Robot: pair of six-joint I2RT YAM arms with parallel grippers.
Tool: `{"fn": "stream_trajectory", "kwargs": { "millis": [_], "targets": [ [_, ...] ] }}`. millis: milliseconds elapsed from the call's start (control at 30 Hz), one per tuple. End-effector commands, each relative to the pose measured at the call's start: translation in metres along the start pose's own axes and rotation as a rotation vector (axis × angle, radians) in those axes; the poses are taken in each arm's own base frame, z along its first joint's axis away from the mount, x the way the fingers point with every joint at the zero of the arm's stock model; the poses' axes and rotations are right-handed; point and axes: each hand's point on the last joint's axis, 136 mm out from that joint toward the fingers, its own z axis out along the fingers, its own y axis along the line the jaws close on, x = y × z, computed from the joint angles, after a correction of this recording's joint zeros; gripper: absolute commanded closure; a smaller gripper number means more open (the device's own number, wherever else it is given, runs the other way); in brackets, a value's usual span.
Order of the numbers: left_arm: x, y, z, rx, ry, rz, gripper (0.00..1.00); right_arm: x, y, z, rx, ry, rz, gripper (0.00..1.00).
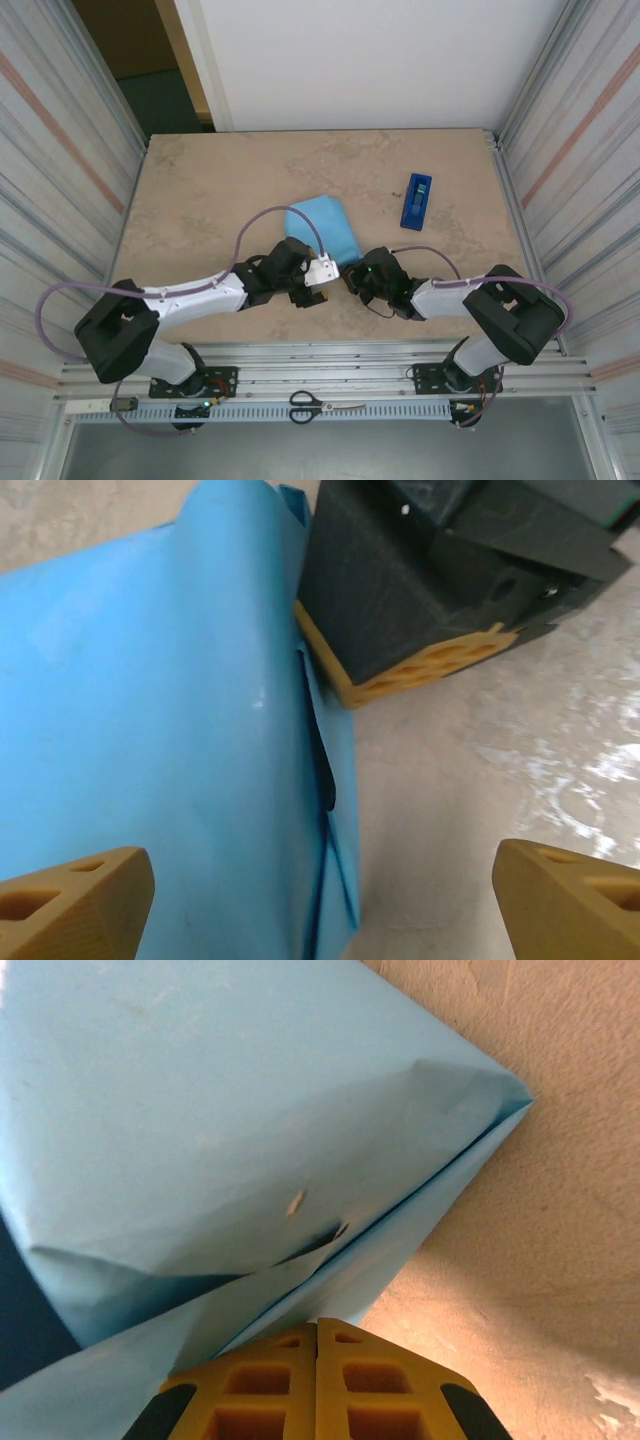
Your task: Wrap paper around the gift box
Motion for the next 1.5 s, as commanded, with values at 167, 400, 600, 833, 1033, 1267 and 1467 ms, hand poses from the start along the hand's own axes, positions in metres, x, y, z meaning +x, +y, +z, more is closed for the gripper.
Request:
{"fn": "stream_trajectory", "kwargs": {
  "millis": [167, 400, 600, 833, 1033, 1267, 1467],
  "targets": [
    [-0.008, 0.021, 0.011, -0.12, -0.015, 0.035, 0.13, -0.003, 0.004, 0.001, 0.004, 0.001, -0.014, 1.0],
    [-0.002, 0.013, 0.018, -0.081, -0.004, 0.043, 0.15, -0.004, 0.005, 0.001, 0.001, 0.001, -0.012, 1.0],
    [-0.001, 0.015, 0.025, -0.091, 0.011, 0.048, 0.16, -0.005, 0.004, 0.001, 0.005, -0.001, -0.01, 1.0],
    [0.002, 0.014, 0.03, -0.093, 0.02, 0.033, 0.17, -0.003, 0.004, 0.003, 0.001, 0.006, -0.008, 1.0],
    [0.005, 0.014, 0.033, -0.098, 0.025, 0.024, 0.22, -0.004, 0.006, 0.001, -0.004, 0.005, -0.006, 1.0],
    [0.011, 0.014, 0.034, -0.11, 0.054, 0.027, 0.33, -0.004, 0.006, 0.0, -0.005, 0.006, -0.008, 1.0],
    [0.012, 0.012, 0.038, -0.109, 0.074, 0.038, 0.38, -0.004, 0.006, -0.003, -0.004, 0.006, -0.011, 1.0]
  ]
}}
